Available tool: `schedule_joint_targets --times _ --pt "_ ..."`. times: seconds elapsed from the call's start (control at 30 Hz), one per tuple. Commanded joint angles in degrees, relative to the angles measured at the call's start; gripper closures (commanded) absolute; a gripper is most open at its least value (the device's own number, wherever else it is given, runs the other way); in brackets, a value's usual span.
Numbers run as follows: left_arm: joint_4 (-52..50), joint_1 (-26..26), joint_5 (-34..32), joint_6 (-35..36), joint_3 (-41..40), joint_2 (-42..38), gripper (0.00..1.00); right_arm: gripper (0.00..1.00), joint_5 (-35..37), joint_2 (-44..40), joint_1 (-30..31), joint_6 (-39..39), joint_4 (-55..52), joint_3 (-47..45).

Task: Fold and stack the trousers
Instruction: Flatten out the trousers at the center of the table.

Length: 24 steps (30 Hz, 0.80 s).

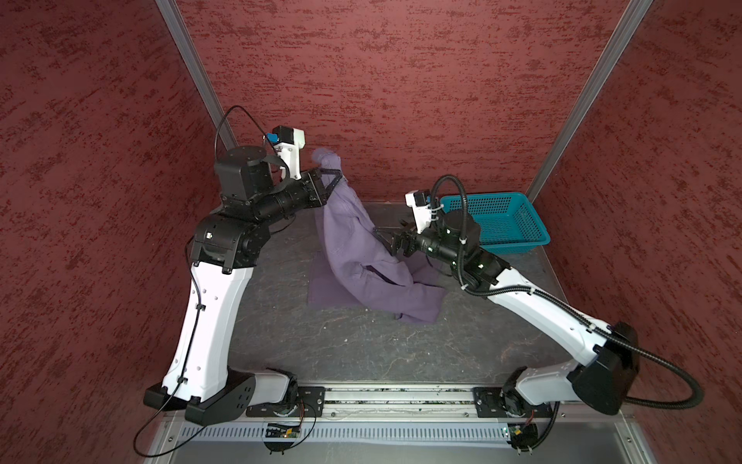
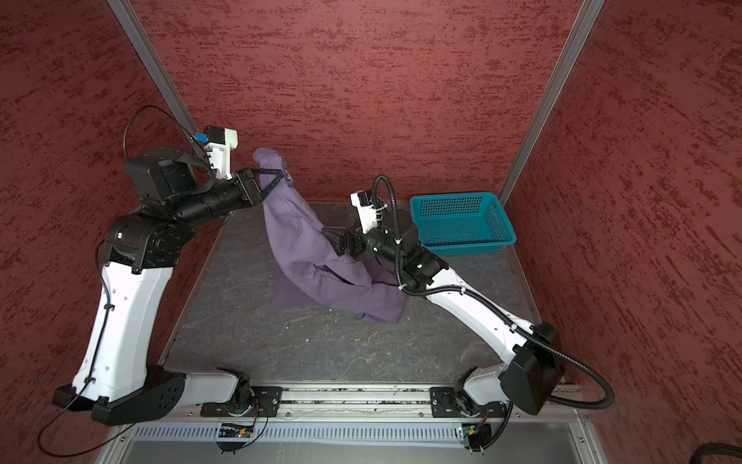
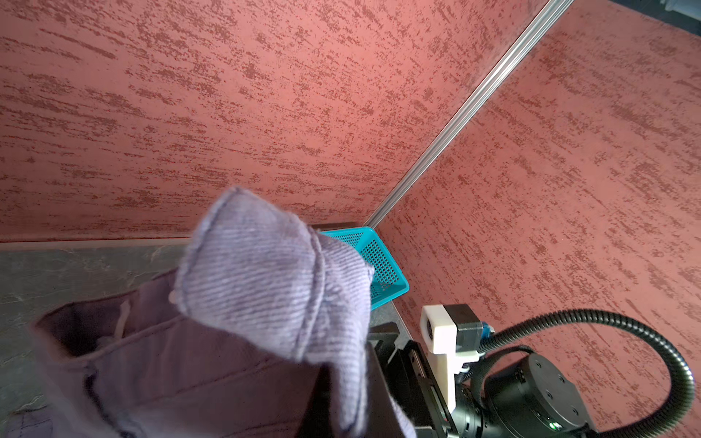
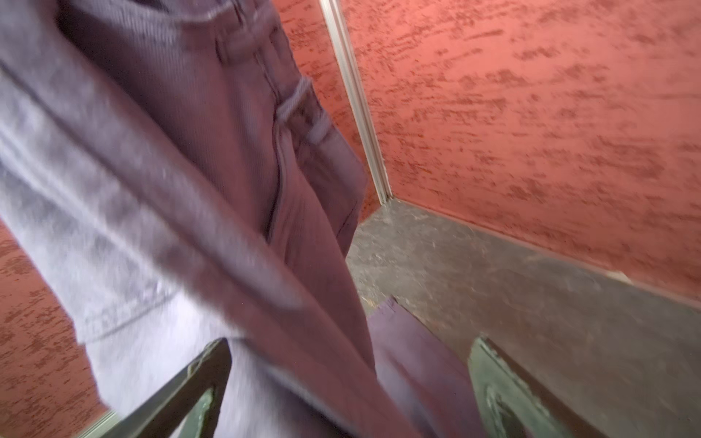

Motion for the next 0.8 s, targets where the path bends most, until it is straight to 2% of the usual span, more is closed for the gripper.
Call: schedule_joint_targets --times 0.0,0.13,0.27,0.4,0.5,0.67,0.77 --pt "5.3 1.7 4.7 -1.4 -0.4 -1.3 1.0 0.05 -5.7 4.3 0.9 -1.6 3.6 6.1" --pt "5.8 3.7 6.7 -2.2 -0.8 -1.4 1.0 0.08 -9.4 7.7 2.3 -1.1 3.7 10.8" --pt "7.5 6.4 10.3 -4.2 -1.1 -1.0 1.0 0.11 -11.2 8.8 3.4 -0.5 5.2 10.9" --pt "10.5 9.0 14.8 -7.2 -1.9 -0.9 1.0 0.24 -12.8 10.8 3.6 3.5 9.3 7.9" --pt "12.9 11.5 19.0 -9.3 -2.2 -0.6 1.0 0.38 -17.4 13.9 3.6 9.8 12.4 6.3" --pt "16.9 17.2 25.7 -13.0 -2.5 -0.2 1.0 0.69 -21.4 14.6 4.3 16.5 17.7 1.3" --pt "19.1 21.3 28.7 -15.5 -2.5 0.5 1.0 0.71 -21.6 12.7 4.7 17.8 19.9 -3.6"
